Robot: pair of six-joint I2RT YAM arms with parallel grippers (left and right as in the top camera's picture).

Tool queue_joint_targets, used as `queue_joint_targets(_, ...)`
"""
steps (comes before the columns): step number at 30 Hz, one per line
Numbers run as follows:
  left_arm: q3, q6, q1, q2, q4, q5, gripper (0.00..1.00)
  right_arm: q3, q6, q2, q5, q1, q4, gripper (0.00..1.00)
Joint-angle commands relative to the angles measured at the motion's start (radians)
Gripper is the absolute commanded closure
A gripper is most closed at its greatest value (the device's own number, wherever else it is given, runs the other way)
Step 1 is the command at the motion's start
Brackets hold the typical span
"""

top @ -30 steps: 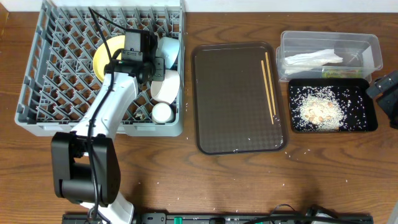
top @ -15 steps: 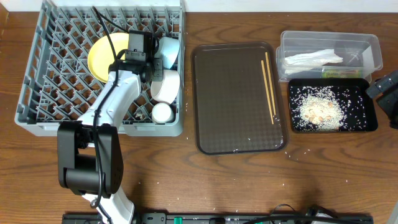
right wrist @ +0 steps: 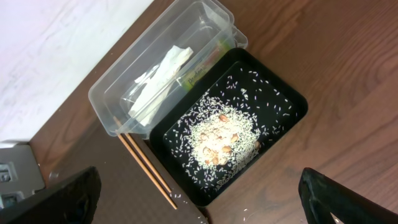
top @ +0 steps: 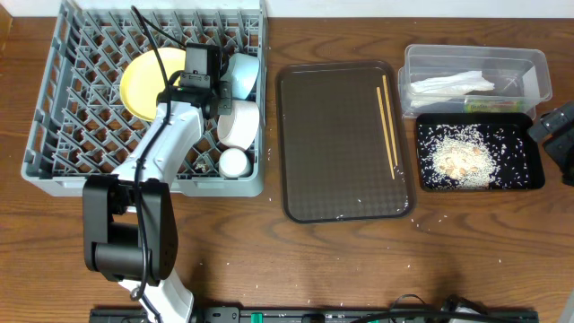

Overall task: Sort waste into correct bins and load items into the dishwasher
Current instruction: 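Open the left gripper to release the yellow plate and lift away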

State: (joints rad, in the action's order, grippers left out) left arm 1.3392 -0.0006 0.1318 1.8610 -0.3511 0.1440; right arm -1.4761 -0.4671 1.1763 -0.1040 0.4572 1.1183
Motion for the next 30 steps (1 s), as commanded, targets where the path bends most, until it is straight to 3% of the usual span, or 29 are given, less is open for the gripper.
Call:
queue_joint_targets(1, 0.002, -0.005, -0.004, -0.025, 0.006, 0.051, 0.91, -0.003, -0.011, 0.0, -0.002, 0.01, 0.001, 0.01)
queue_joint_targets(16, 0.009, -0.005, 0.017, -0.165, 0.006, 0.048, 0.92, -0.003, -0.011, 0.0, -0.002, 0.01, 0.001, 0.01)
queue_joint_targets(30, 0.009, -0.005, -0.018, -0.035, 0.008, 0.024, 0.92, -0.003, -0.011, 0.0, -0.001, 0.01, 0.001, 0.01)
